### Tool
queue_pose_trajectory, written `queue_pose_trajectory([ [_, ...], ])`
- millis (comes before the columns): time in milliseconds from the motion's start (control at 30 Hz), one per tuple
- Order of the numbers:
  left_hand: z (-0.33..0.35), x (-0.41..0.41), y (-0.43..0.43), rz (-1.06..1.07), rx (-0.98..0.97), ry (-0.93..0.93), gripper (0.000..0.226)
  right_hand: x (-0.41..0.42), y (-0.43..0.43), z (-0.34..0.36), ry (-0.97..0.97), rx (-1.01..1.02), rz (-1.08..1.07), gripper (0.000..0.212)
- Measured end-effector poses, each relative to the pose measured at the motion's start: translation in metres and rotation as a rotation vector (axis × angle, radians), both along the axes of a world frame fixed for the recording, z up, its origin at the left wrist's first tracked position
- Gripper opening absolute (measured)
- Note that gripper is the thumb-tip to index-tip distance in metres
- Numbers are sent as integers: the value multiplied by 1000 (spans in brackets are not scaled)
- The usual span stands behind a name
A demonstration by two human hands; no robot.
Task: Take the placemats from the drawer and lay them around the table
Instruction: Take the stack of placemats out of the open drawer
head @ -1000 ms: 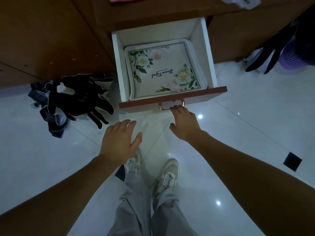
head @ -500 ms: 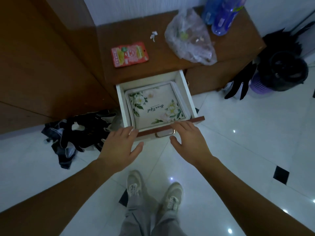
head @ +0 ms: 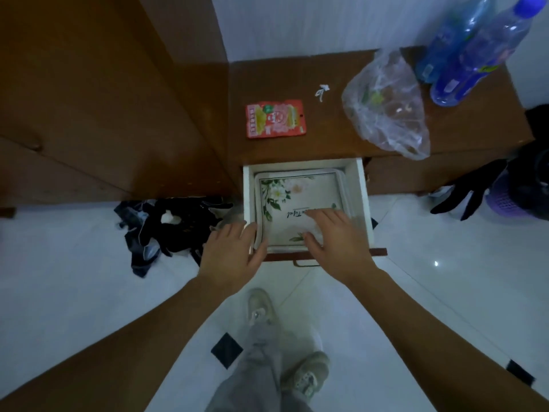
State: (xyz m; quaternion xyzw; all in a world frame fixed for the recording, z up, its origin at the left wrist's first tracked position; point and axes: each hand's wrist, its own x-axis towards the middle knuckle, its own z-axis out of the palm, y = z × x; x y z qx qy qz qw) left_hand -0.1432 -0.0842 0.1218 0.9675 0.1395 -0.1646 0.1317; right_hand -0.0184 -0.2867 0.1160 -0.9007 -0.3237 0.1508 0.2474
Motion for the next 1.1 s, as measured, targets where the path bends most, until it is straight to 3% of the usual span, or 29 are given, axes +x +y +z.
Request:
queue_pose_trajectory([
  [300, -74, 20, 55, 130, -43, 71, 61, 55, 77, -69, 71, -118, 113, 46],
  [533, -97, 25, 48, 272, -69, 73, 66, 90, 111, -111, 164, -59, 195, 39],
  [800, -129, 11, 0, 508, -82, 60, 60, 111, 121, -176, 291, -95, 579, 39],
  [1100, -150, -26, -63, 873, -90, -36, 58, 63, 126, -214, 408, -37, 969, 27],
])
